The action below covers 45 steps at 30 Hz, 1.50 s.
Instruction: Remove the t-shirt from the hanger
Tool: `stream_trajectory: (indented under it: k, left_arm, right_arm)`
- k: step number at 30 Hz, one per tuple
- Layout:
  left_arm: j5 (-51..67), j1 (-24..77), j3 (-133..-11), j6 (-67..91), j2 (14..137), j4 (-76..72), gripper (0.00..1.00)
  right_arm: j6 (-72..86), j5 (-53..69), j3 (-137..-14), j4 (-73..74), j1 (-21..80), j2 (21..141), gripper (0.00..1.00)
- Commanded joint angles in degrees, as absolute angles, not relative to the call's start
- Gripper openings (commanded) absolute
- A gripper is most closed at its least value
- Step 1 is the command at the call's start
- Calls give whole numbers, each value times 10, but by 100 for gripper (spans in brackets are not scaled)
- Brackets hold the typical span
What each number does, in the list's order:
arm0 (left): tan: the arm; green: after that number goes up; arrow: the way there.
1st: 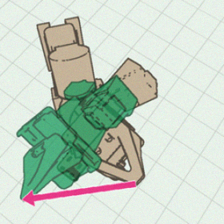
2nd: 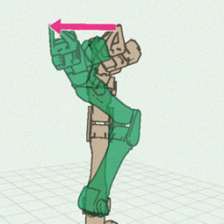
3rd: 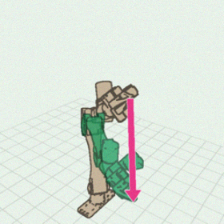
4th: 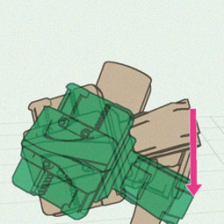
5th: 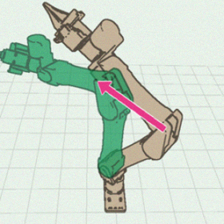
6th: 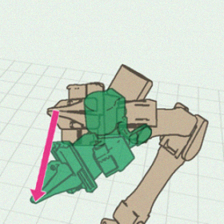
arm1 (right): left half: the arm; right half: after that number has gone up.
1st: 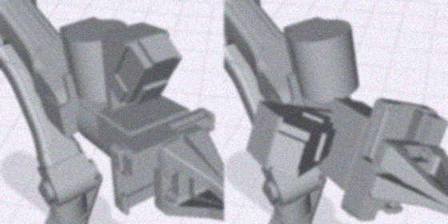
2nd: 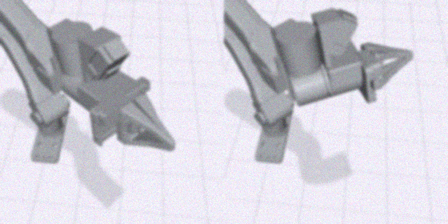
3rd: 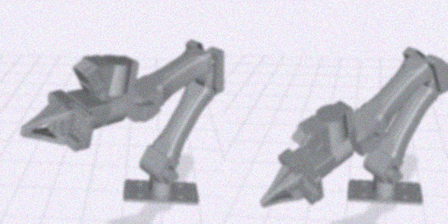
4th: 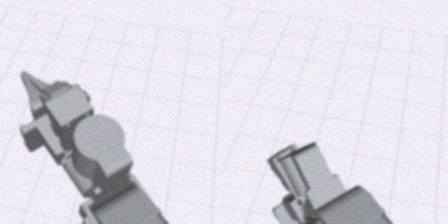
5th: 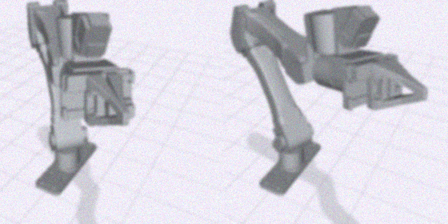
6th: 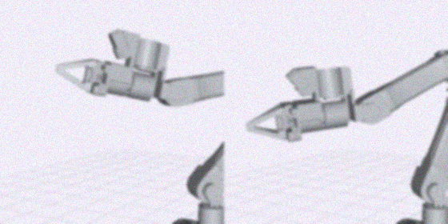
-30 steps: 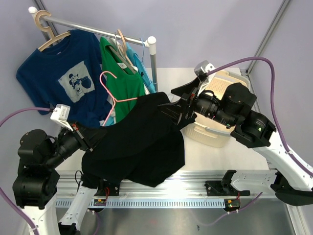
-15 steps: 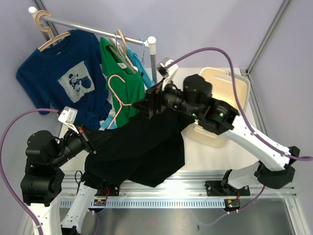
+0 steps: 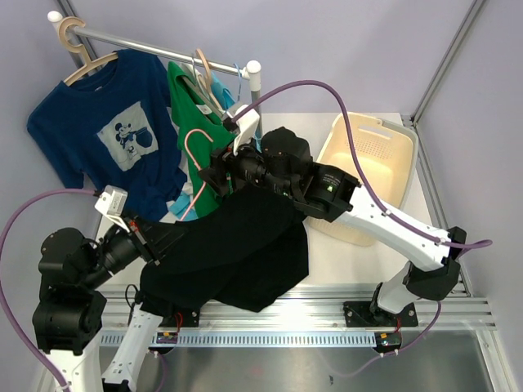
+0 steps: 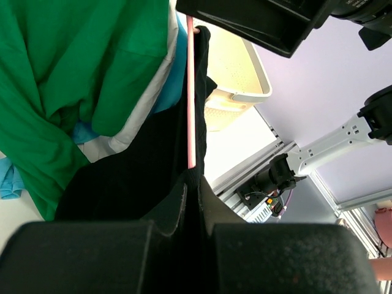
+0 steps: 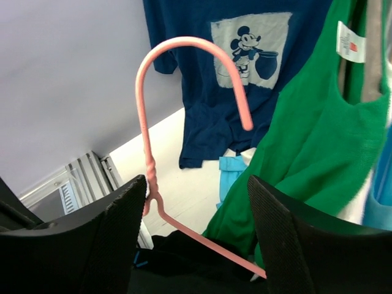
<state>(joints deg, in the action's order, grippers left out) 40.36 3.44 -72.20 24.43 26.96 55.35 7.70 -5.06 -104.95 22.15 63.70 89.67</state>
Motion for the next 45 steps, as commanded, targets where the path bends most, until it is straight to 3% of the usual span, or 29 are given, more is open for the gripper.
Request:
stream_trajectory:
  k: [1,4,5,10,12,13,15,18,21,22,31,41,45]
  left_arm:
    - [427,38,-724,246,258,501,0]
    - [434,38,-721,253,252,496,0]
    - [437,38,-719,260,251,493,0]
    - [469,40,-712,301,236,456,0]
    - [470,40,-721,313,234,453,0]
    - [469,40,-723,317,234,450,1]
    - [468,40,-728,346,229,440,27]
    - [475,40,-726,407,221,371,74]
    - [476,40,-758,413,240,360,86]
    - [485,41,-769,410,250,358,98]
    - [533,40,-778,411,325,230,99]
    - [541,46,-756,335,402,225,99]
    - [534,104,-757,283,447,225,99]
  right_arm:
    - [65,-60,-1085,209,655,906,66]
    - [54,-65,-1091,207,676,911,54]
    - [52,-58,-1092,207,681,913,45]
    - [60,-42,-1100,223,702,905,26]
    - [69,-45,-1087,223,705,885,0]
    - [74,-50,-1082,222,705,877,0]
    - [81,-69,-1073,227,706,849,0]
    - [81,-113,-1075,256,705,808,0]
    - [79,-169,-1082,282,705,767,0]
    - [77,-187,-1085,289,705,759,0]
    - [62,-265,-1155,392,706,715,0]
    - [37,-301,-1189,453,705,696,0]
    - [33,-287,-1188,471,705,693,0]
